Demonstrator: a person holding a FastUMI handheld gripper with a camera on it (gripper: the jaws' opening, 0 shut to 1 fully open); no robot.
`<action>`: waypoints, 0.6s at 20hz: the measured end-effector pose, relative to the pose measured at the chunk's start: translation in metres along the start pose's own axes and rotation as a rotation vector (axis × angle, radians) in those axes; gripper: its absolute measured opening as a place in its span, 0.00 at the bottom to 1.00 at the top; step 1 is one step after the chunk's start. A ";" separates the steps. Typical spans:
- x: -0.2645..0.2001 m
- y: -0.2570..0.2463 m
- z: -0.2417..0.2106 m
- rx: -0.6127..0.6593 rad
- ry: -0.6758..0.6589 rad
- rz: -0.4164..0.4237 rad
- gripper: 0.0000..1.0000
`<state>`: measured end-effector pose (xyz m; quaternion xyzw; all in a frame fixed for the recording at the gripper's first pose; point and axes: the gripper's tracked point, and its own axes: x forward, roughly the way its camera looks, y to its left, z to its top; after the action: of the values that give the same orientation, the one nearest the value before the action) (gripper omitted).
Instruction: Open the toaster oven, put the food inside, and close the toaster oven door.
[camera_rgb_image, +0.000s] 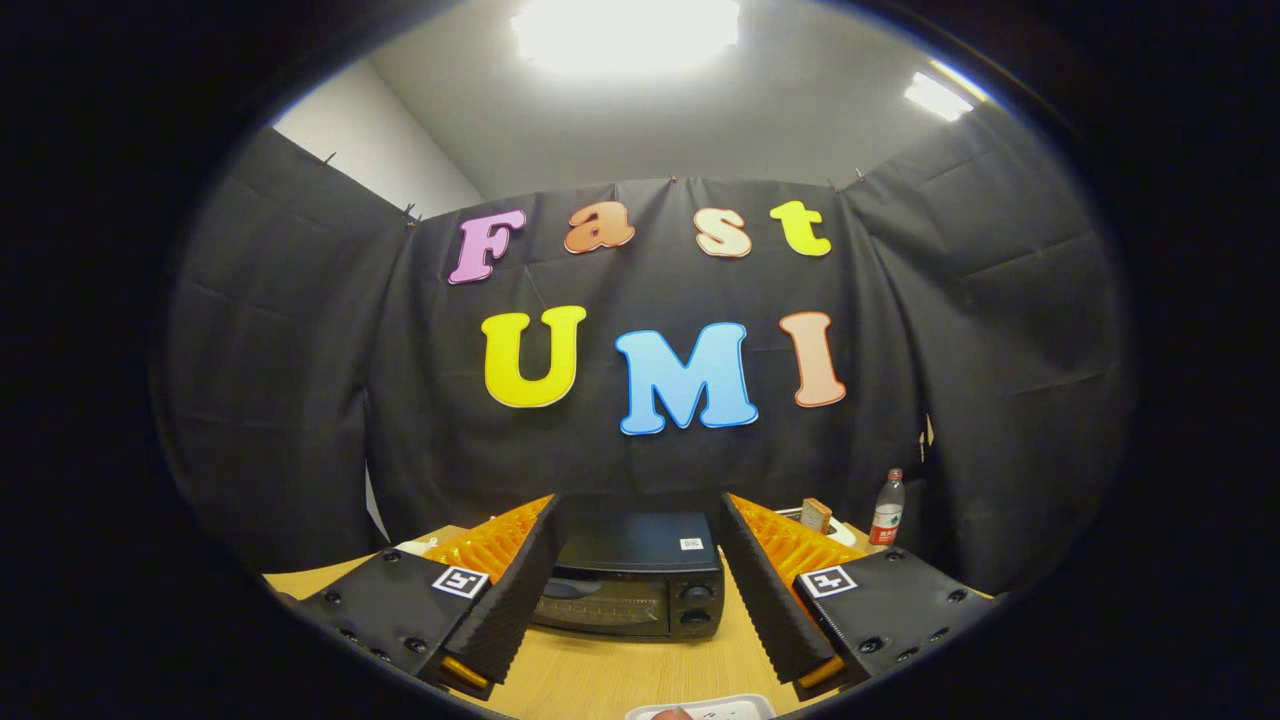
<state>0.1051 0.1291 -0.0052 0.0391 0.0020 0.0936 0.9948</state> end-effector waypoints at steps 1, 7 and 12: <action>0.007 0.005 -0.004 0.004 0.005 0.010 0.97; 0.050 0.030 -0.025 0.023 0.034 0.052 0.97; 0.079 0.047 -0.053 0.034 0.077 0.075 0.97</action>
<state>0.1738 0.1939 -0.0543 0.0523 0.0406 0.1321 0.9890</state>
